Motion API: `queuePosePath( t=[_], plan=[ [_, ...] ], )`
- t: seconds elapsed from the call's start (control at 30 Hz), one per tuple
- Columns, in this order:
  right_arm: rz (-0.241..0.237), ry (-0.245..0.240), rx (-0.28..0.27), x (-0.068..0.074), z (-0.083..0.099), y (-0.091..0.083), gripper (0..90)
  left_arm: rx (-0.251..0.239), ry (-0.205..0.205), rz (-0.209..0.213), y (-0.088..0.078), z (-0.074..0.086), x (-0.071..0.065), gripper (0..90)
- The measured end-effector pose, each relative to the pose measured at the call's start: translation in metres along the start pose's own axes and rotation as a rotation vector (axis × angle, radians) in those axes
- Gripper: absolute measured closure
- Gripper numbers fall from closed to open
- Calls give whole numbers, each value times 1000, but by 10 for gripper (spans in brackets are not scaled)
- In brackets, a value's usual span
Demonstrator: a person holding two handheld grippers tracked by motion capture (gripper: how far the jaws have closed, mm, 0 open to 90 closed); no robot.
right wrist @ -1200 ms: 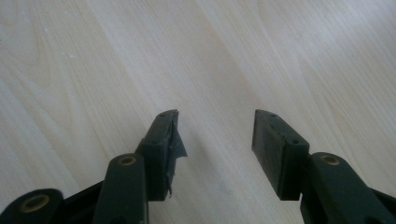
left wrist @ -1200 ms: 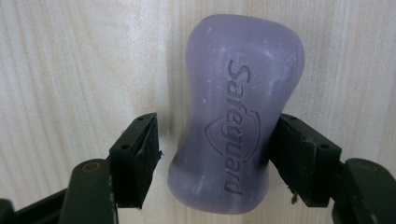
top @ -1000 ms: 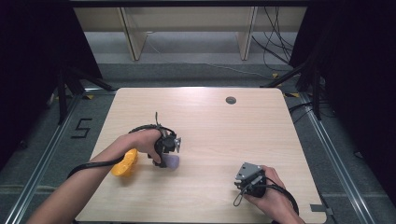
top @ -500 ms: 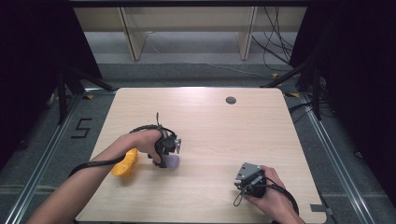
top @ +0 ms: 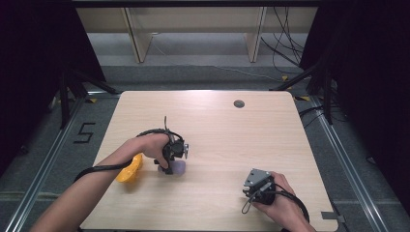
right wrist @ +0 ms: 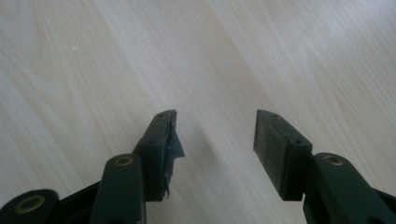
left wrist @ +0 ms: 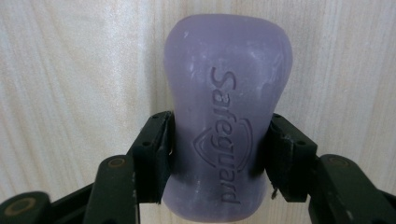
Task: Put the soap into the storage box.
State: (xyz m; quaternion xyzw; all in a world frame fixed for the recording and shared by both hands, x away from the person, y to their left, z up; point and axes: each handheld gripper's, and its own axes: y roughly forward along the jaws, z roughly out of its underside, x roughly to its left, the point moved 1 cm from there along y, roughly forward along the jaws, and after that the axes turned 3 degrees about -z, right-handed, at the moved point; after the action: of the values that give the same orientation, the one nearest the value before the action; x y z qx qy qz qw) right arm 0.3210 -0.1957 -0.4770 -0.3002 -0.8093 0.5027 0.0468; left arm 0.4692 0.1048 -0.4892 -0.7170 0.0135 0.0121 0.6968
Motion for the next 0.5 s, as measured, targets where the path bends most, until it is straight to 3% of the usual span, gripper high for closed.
queuePosePath(
  t=[0.13, 0.3, 0.5],
  plan=[
    [-7, -5, 0, 0, 0, 0, 495, 33, -26, 4, 0, -3, -2, 466],
    [-6, -19, -4, -1, 0, 1, 494, 16, -79, -3, 0, -1, -3, 473],
    [-6, -6, 0, 0, 0, 0, 493, 9, -109, -7, 0, 3, -3, 478]
  ],
)
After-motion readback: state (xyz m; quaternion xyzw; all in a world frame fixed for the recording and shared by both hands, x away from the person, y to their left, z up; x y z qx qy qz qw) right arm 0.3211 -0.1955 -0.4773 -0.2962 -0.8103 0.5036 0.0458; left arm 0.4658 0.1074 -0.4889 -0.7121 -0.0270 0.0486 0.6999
